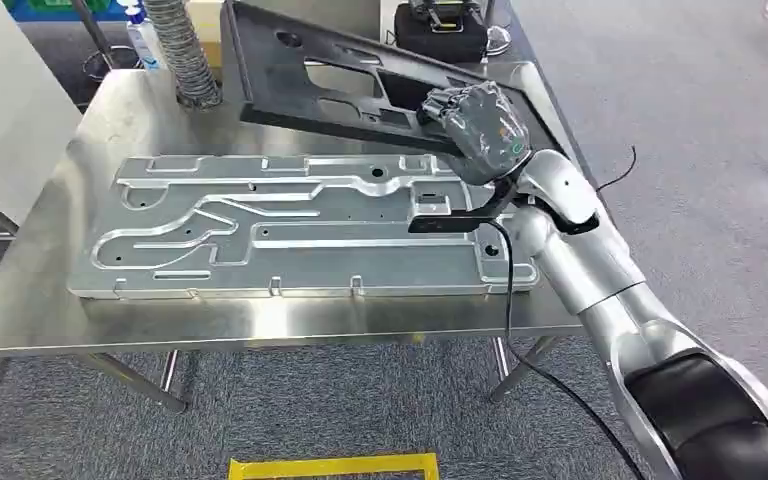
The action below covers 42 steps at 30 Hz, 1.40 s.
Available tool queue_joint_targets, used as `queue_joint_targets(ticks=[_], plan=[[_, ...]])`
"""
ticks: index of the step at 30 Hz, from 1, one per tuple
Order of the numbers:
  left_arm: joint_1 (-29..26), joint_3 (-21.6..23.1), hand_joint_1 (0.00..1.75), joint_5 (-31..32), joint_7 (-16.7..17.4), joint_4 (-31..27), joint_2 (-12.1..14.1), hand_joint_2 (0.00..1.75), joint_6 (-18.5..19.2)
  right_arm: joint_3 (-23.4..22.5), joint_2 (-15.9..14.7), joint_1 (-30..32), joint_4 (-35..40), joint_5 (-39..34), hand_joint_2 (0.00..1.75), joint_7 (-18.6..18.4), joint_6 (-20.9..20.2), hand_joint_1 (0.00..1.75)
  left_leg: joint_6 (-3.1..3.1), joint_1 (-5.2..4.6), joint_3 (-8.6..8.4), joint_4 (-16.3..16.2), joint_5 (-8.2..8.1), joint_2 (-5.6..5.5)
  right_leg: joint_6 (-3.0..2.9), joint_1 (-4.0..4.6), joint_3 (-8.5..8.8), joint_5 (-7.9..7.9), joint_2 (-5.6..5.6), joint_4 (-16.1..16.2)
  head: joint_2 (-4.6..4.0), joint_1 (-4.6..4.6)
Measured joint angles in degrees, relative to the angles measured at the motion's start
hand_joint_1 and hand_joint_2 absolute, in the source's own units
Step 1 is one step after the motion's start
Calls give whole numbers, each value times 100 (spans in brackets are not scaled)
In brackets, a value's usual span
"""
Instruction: Take the parts from the cabinet and place them on the table.
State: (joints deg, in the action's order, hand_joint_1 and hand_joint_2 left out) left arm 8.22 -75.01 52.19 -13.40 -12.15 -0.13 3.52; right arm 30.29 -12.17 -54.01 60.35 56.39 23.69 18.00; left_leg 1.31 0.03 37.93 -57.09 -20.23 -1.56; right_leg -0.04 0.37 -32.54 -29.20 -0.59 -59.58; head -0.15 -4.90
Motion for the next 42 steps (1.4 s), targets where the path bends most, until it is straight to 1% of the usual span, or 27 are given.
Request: queue_joint_targets(ticks=[3, 4, 5, 6, 8, 9, 10, 12, 14, 15, 17, 19, 20, 21, 24, 25, 26, 28, 30, 31, 33, 35, 36, 37, 39, 40, 42], plan=[[86, 0, 0, 11, 7, 0, -6, 175, 4, 317, 44, -137, -408, -118, 175, 7, -363, 175, 54, 9, -29, -5, -51, -57, 43, -36, -676, -486, 20, -1268, 0, -2], [102, 0, 0, 11, 13, 0, -11, 175, 4, 448, 46, -117, -616, -170, 175, 6, -459, 175, 51, 13, -45, -10, -73, -85, 63, -59, -891, -517, 21, -1602, 0, -2], [116, 2, 0, 15, 20, 0, -20, 175, 4, 571, 46, -85, -821, -231, 175, -4, -523, 175, 48, 21, -64, -21, -94, -122, 77, -86, -973, -410, 19, -1640, 0, -2], [119, 4, 0, 26, 24, 0, -37, 175, 4, 654, 46, -63, -998, -297, 175, -37, -571, 175, 34, 27, -81, -41, -123, -164, 84, -110, -912, -169, 19, -1388, 2, -2], [128, 20, 0, 61, 28, 0, -68, 175, 7, 740, 50, -88, -1282, -459, 175, -162, -628, 175, 2, 43, -108, -117, -196, -215, 73, -128, -525, 433, 1, -399, 0, -2], [136, 28, 0, 76, 28, 0, -74, 175, 7, 770, 50, -114, -1404, -533, 175, -218, -641, 175, -22, 44, -100, -135, -228, -246, 61, -121, -407, 514, -52, -70, 0, 0], [152, 35, 0, 98, 28, 0, -87, 175, 7, 816, 61, -165, -1524, -583, 175, -281, -656, 175, -49, 11, -67, -158, -235, -249, 58, -62, -352, 467, -81, 9, 0, -2], [159, 48, 0, 136, 44, 0, -98, 175, 13, 873, 63, -181, -1706, -634, 175, -446, -720, 175, -102, 23, -50, -133, -222, -264, 25, -51, -344, 437, -81, 48, 0, -2], [193, 63, 0, 170, 46, 0, -120, 175, 26, 934, 63, -177, -1887, -658, 175, -652, -801, 175, -163, 14, -57, -128, -252, -280, -38, -108, -300, 462, -95, 125, 0, -4], [223, 76, 0, 179, 44, 0, -127, 175, 31, 971, 63, -173, -1956, -656, 175, -723, -814, 175, -194, 18, -23, -248, -333, -179, -68, -98, -260, 467, -162, 158, 2, -2], [301, 98, 0, 195, 37, 0, -131, 175, 48, 1015, -15, -180, -2072, -640, 175, -793, -814, 175, -251, 13, 339, -997, -749, -7, -126, -72, -226, 441, -224, 160, 2, -4], [320, 109, 0, 197, 39, 0, -146, 175, 57, 1081, -107, -178, -2158, -605, 175, -818, -840, 175, -279, 20, 776, -1820, -1044, 40, -151, -50, -208, 419, -270, 156, 0, -2], [315, 120, 0, 201, 39, 0, -157, 175, 59, 1113, -133, -178, -2202, -579, 175, -850, -895, 175, -280, 20, 857, -1938, -1021, 41, -148, -45, -200, 412, -281, 153, 2, -4], [316, 142, 0, 212, 44, 0, -164, 175, 61, 1144, -146, -170, -2257, -551, 175, -899, -961, 175, -280, 24, 781, -1739, -850, 43, -132, -46, -185, 399, -285, 150, 0, -2], [354, 175, 0, 234, 46, 0, -166, 175, 63, 1266, -153, -165, -2414, -354, 175, -1054, -1028, 175, -291, 55, 62, -308, -182, 3, -62, -57, -160, 329, -298, 97, 0, -2], [375, 181, 0, 238, 50, 0, -177, 175, 66, 1308, -153, -169, -2458, -284, 175, -1100, -1028, 175, -235, 22, 47, -221, -222, -78, -20, -19, -164, 302, -290, 52, 0, -4], [382, 188, 0, 243, 50, 0, -188, 175, 63, 1360, -153, -166, -2503, -192, 175, -1159, -1030, 175, -147, 19, 32, -199, -189, -62, -1, -15, -163, 298, -273, 53, 0, -2], [379, 192, 0, 256, 40, 0, -197, 175, 63, 1510, -153, -144, -2601, 73, 175, -1202, -1024, 175, -75, -17, 45, -200, -192, -78, 52, -32, -150, 298, -316, 81, 2, -2], [403, 205, 0, 275, 9, 0, -223, 175, 59, 1642, -151, -101, -2667, 271, 175, -1202, -997, 175, 0, 32, 0, -153, -157, -105, 107, -61, -177, 207, -295, 9, 0, -2], [436, 214, 0, 300, -11, 0, -232, 175, 59, 1717, -120, -84, -2711, 354, 175, -1189, -969, 175, 18, 43, 0, -148, -152, -142, 113, -77, -288, 55, -201, -218, 0, -2], [502, 247, 0, 317, -74, 0, -249, 175, 35, 1898, -55, -26, -2833, 556, 175, -1115, -836, 175, 44, 30, 2, -148, -157, -165, 125, -103, -713, -333, -59, -1139, 0, -2], [512, 269, 0, 321, -118, 0, -271, 175, 4, 2060, -39, 38, -2886, 687, 175, -1045, -735, 175, 63, 24, -17, -148, -169, -189, 130, -115, -1011, -429, -29, -1715, 0, -2], [507, 284, 0, 330, -136, 0, -280, 175, -2, 2132, -33, 45, -2899, 739, 175, -1021, -691, 175, 64, 22, -37, -148, -174, -212, 121, -116, -974, -288, -28, -1612, 0, -2], [510, 295, 0, 348, -149, 0, -289, 175, -7, 2180, -33, 35, -2908, 769, 175, -1012, -665, 175, 59, 18, -59, -148, -181, -213, 99, -114, -810, -67, -29, -1256, 0, -2], [514, 317, 0, 352, -155, 0, -326, 175, -9, 2245, -33, 15, -2910, 789, 175, -999, -659, 175, 44, 10, -111, -148, -196, -213, 8, -91, -268, 394, -87, -194, 2, -2], [517, 324, 0, 354, -171, 0, -348, 175, -13, 2265, -28, 4, -2910, 798, 175, -962, -654, 175, 19, -25, -100, -147, -211, -205, -11, -21, -118, 316, -203, 32, 0, -2], [513, 334, 0, 376, -238, 0, -356, 175, -39, 2322, -11, -4, -2908, 813, 175, -863, -597, 175, -36, -21, -90, -141, -206, -193, -7, -1, -125, 325, -204, 97, 0, -2]])
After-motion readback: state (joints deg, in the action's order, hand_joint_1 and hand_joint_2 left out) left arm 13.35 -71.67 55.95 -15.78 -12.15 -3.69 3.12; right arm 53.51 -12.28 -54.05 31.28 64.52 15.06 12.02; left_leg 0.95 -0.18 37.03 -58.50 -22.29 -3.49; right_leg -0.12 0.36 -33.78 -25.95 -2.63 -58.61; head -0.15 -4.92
